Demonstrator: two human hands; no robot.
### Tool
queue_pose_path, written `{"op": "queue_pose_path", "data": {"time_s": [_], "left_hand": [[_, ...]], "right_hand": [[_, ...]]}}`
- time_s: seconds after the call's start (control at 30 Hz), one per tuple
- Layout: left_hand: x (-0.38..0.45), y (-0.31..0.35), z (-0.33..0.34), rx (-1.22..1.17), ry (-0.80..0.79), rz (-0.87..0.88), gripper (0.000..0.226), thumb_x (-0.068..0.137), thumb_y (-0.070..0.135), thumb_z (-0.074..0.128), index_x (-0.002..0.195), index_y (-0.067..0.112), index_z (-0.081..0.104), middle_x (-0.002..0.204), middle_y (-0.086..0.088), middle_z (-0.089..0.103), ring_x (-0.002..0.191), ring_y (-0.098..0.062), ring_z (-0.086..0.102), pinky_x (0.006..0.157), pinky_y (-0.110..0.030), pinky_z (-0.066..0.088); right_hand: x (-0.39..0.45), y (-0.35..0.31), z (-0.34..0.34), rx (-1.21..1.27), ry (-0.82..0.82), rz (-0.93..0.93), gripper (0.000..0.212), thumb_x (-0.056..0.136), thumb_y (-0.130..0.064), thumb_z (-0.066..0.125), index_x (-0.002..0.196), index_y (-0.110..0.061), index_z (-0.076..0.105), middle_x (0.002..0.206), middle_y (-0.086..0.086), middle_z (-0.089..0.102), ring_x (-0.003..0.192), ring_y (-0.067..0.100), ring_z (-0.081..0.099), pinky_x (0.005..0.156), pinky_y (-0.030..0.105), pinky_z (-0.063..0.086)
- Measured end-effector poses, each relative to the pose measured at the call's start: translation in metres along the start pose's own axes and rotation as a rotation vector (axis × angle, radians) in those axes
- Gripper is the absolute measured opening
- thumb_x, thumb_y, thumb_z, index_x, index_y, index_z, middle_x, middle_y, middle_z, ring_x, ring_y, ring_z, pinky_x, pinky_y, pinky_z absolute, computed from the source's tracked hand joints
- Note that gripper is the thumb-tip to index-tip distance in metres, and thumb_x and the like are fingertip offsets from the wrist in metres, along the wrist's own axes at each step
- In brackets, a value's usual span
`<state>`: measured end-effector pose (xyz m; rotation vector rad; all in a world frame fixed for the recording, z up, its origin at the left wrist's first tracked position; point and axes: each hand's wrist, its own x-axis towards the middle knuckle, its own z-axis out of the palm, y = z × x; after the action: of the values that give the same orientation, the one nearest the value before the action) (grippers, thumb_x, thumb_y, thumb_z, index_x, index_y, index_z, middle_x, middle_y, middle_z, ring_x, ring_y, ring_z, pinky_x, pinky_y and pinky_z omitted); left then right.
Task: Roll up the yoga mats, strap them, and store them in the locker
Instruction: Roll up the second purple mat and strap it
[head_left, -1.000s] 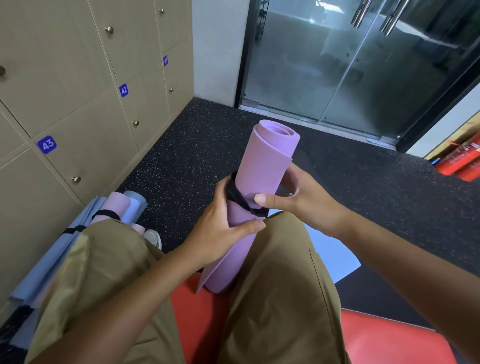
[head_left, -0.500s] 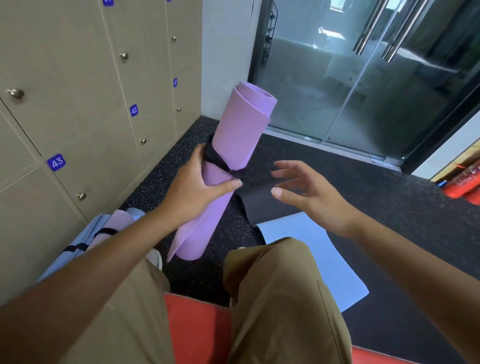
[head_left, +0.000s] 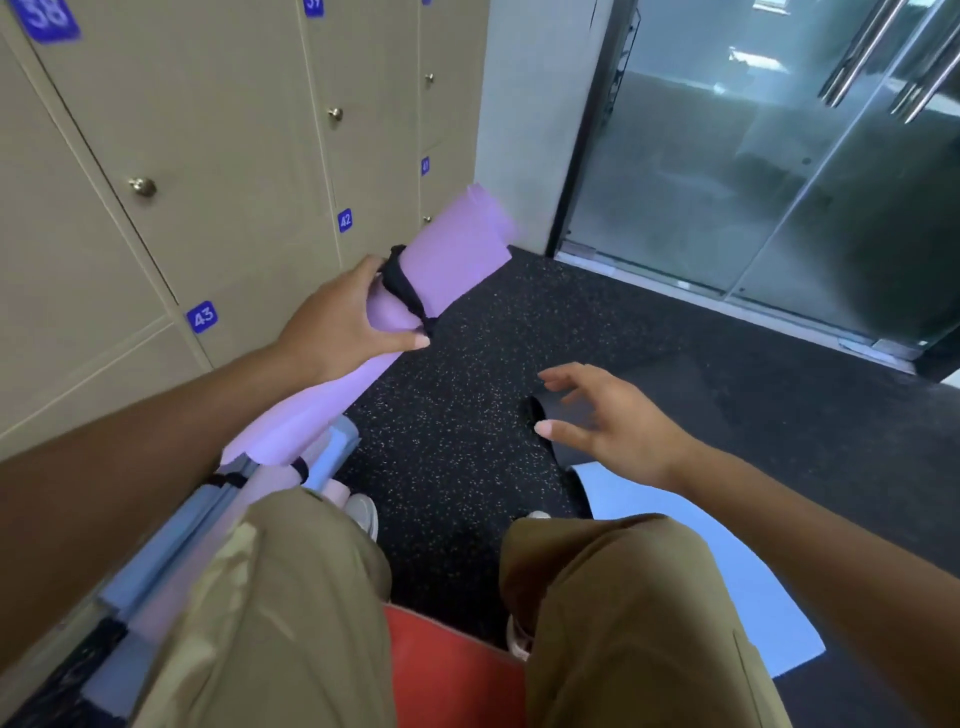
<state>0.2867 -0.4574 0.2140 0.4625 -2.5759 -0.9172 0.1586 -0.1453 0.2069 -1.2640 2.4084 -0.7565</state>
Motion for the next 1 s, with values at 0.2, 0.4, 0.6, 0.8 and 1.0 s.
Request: {"op": "queue_pose_path", "data": {"time_s": [0.2, 0.4, 0.6, 0.8, 1.0], "left_hand": [[-0.023, -0.1, 0.006, 0.1, -0.108, -0.261, 0.094, 0.066, 0.053, 0.092, 0.142, 0.022, 0.046, 0.129, -0.001, 0.065, 0.112, -0.025, 0.062, 0.092, -0.042, 0.048], [-0.05, -0.197, 0.025, 0.249, -0.214, -0.52, 0.098, 0.062, 0.066, 0.081, 0.141, 0.02, 0.047, 0.126, -0.005, 0.065, 0.111, -0.03, 0.064, 0.091, -0.042, 0.049], [-0.062, -0.288, 0.044, 0.363, -0.273, -0.723, 0.083, 0.077, 0.055, 0.082, 0.139, 0.012, 0.046, 0.125, -0.014, 0.063, 0.111, -0.035, 0.062, 0.087, -0.044, 0.048], [-0.071, -0.356, 0.049, 0.249, -0.223, -0.843, 0.109, 0.069, 0.042, 0.095, 0.153, 0.007, 0.036, 0.146, -0.019, 0.052, 0.129, -0.039, 0.054, 0.101, -0.045, 0.042], [-0.081, -0.398, 0.06, 0.249, -0.261, -0.894, 0.117, 0.066, 0.045, 0.095, 0.157, 0.011, 0.029, 0.151, -0.016, 0.048, 0.134, -0.037, 0.051, 0.109, -0.049, 0.041]], "right_hand": [[0.04, 0.024, 0.049, -0.045, -0.125, 0.017, 0.056, 0.093, -0.049, 0.067, 0.142, -0.03, 0.048, 0.135, -0.009, 0.053, 0.115, 0.008, 0.056, 0.095, 0.018, 0.043], [0.091, 0.049, 0.102, -0.105, -0.259, 0.014, 0.054, 0.094, -0.05, 0.065, 0.141, -0.027, 0.051, 0.137, -0.006, 0.054, 0.115, 0.007, 0.052, 0.096, 0.023, 0.043], [0.14, 0.064, 0.153, -0.129, -0.375, -0.002, 0.055, 0.095, -0.049, 0.065, 0.142, -0.024, 0.05, 0.139, 0.0, 0.055, 0.116, 0.011, 0.053, 0.099, 0.027, 0.045], [0.153, 0.073, 0.188, -0.115, -0.477, 0.001, 0.054, 0.096, -0.046, 0.064, 0.142, -0.022, 0.051, 0.139, -0.002, 0.055, 0.116, 0.01, 0.053, 0.097, 0.027, 0.045], [0.157, 0.074, 0.203, -0.101, -0.52, 0.024, 0.051, 0.095, -0.046, 0.065, 0.14, -0.027, 0.051, 0.134, -0.007, 0.057, 0.107, 0.007, 0.059, 0.094, 0.026, 0.048]]}}
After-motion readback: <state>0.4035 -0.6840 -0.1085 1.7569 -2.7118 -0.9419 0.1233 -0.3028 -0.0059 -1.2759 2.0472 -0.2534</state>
